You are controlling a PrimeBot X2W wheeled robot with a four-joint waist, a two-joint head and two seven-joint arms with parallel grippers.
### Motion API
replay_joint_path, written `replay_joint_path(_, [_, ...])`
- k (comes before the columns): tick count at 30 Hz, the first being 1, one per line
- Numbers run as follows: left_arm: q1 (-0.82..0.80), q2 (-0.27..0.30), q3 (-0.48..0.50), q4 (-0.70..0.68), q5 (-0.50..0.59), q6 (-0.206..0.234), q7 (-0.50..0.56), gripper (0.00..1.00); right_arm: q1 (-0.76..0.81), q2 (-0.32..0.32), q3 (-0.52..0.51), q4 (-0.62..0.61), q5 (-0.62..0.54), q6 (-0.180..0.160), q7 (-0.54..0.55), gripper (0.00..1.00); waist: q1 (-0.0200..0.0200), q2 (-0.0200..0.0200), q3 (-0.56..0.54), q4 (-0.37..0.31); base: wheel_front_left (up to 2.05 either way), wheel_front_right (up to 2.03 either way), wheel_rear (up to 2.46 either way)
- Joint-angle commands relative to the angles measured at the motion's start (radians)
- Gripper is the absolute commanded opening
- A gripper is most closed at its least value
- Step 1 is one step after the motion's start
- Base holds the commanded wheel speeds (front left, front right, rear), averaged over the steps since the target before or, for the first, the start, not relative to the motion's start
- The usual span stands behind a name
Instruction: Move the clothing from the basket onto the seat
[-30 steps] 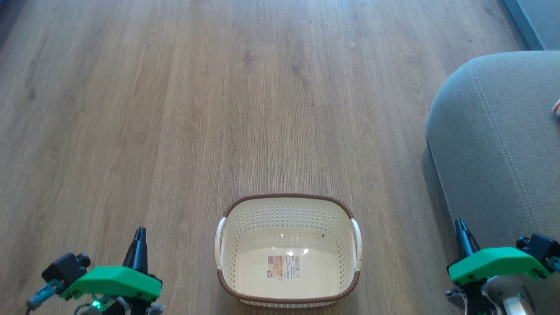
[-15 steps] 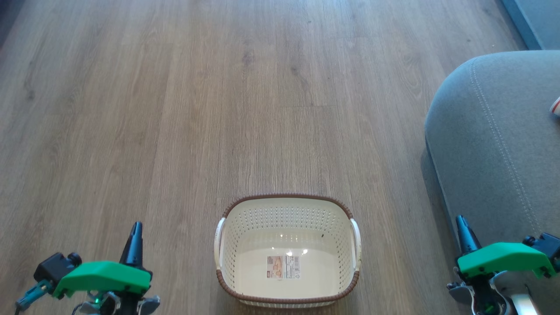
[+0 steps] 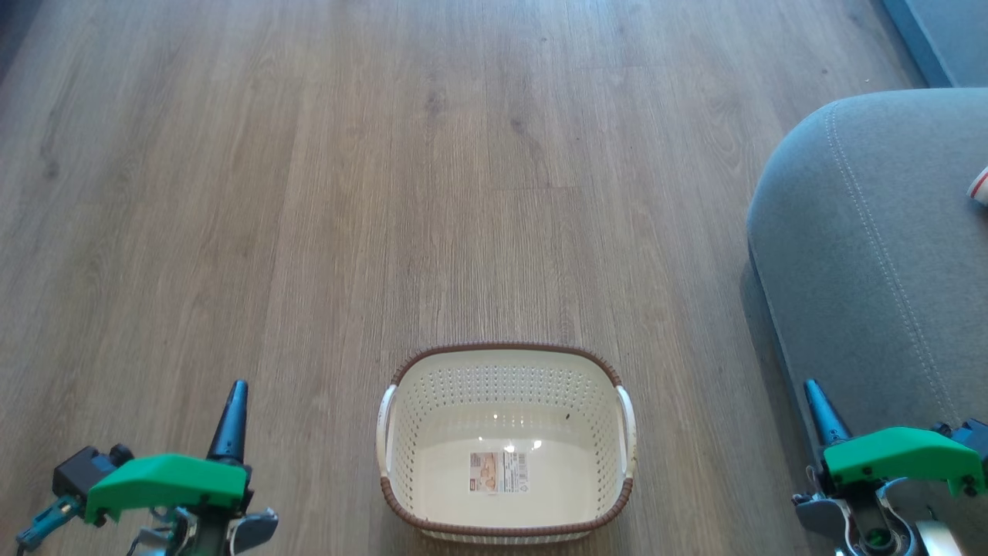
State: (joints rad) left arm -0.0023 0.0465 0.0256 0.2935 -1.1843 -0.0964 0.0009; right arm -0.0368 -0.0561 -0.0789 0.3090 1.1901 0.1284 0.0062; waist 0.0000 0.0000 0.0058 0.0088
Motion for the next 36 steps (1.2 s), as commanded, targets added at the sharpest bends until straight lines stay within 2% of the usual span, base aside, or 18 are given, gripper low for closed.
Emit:
replay_joint_path(1, [-0.062, 0.003, 0.034, -0.037, -0.030, -0.008, 0.012, 0.00, -0.054, 0.001, 0.006, -0.040, 0.032, 0.002, 0.009, 0.00, 0.0000, 0.0000, 0.000, 0.000, 0.00, 0.00, 0.00])
replay_joint_path(36, [-0.106, 0.004, 0.088, -0.048, -0.422, -0.034, 0.112, 0.00, -0.071, 0.006, -0.035, -0.064, 0.416, 0.002, 0.107, 0.00, 0.0000, 0.0000, -0.003, -0.009, 0.00, 0.00, 0.00])
